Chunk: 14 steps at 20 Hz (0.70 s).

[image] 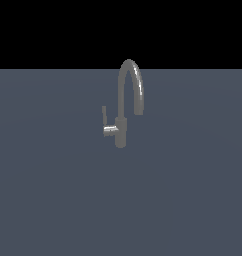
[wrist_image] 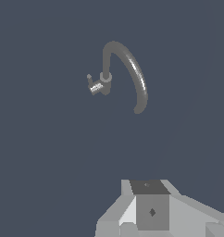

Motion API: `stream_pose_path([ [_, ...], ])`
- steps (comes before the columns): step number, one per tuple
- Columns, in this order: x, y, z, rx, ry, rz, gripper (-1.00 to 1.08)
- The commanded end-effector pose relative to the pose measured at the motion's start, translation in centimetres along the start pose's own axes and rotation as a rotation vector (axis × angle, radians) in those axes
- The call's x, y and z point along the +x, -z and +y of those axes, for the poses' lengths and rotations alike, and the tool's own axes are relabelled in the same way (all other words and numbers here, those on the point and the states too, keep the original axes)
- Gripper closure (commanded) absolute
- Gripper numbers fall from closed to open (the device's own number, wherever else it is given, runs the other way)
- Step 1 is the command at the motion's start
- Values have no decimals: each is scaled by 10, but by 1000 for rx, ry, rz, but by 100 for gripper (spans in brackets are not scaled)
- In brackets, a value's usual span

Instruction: Turn on the faucet by rotating a designated handle.

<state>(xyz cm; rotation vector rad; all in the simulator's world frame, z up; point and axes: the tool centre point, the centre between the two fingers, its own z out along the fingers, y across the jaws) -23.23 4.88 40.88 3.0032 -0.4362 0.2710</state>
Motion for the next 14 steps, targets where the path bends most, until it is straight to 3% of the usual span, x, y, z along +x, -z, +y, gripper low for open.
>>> stream_pose_path([
  [1, 0, -13, -9, -12, -45, 25, 108],
  [14, 12, -72, -51, -69, -251, 141, 108],
])
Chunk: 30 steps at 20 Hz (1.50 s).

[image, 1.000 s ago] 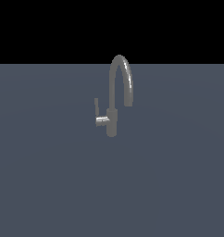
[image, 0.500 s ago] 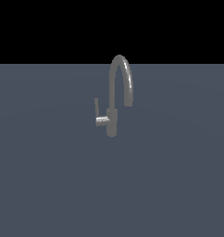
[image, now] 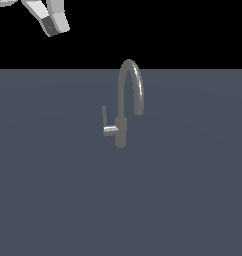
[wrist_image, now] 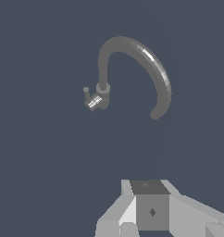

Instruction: Turn on the faucet by rotating a designated handle.

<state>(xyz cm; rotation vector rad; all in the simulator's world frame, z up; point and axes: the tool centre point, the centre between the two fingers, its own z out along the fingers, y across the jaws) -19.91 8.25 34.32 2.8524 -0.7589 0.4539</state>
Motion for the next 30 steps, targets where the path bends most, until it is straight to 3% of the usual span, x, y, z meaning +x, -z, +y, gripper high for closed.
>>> stream_pose_path([
  [1, 0, -11, -8, -9, -38, 21, 108],
  [30, 29, -108, -75, -101, -376, 203, 108],
])
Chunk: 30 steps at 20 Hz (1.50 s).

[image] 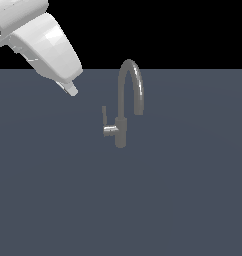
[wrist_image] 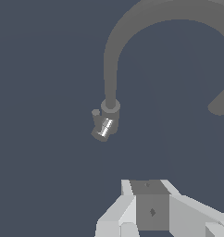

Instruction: Turn on the faucet by rotating a designated handle.

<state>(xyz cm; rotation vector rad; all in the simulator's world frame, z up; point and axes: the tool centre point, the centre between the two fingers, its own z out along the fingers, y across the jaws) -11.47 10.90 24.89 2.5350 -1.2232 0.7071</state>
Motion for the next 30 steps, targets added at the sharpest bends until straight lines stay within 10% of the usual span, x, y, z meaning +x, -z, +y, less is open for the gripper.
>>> stream_pose_path([
  [1, 0, -6, -5, -6, -23, 12, 108],
  [30, 16, -75, -48, -86, -248, 139, 108],
])
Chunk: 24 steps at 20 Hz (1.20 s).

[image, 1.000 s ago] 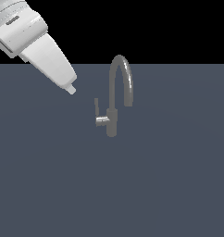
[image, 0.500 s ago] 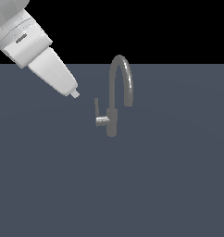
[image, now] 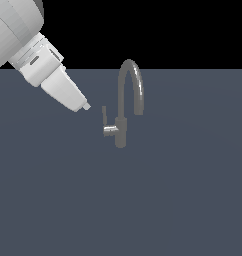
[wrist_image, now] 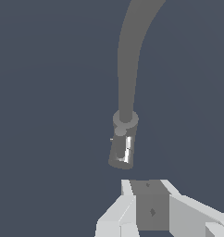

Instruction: Turn on the faucet by rotating a designated handle.

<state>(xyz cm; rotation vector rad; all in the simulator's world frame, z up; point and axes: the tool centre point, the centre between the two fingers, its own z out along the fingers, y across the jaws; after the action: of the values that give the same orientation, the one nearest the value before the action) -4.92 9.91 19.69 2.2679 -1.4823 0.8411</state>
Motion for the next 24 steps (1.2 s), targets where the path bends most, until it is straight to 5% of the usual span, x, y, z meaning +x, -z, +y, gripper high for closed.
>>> stream_pose_path([
  [1, 0, -10, -6, -12, -29, 16, 108],
  [24, 24, -74, -51, -88, -264, 161, 108],
])
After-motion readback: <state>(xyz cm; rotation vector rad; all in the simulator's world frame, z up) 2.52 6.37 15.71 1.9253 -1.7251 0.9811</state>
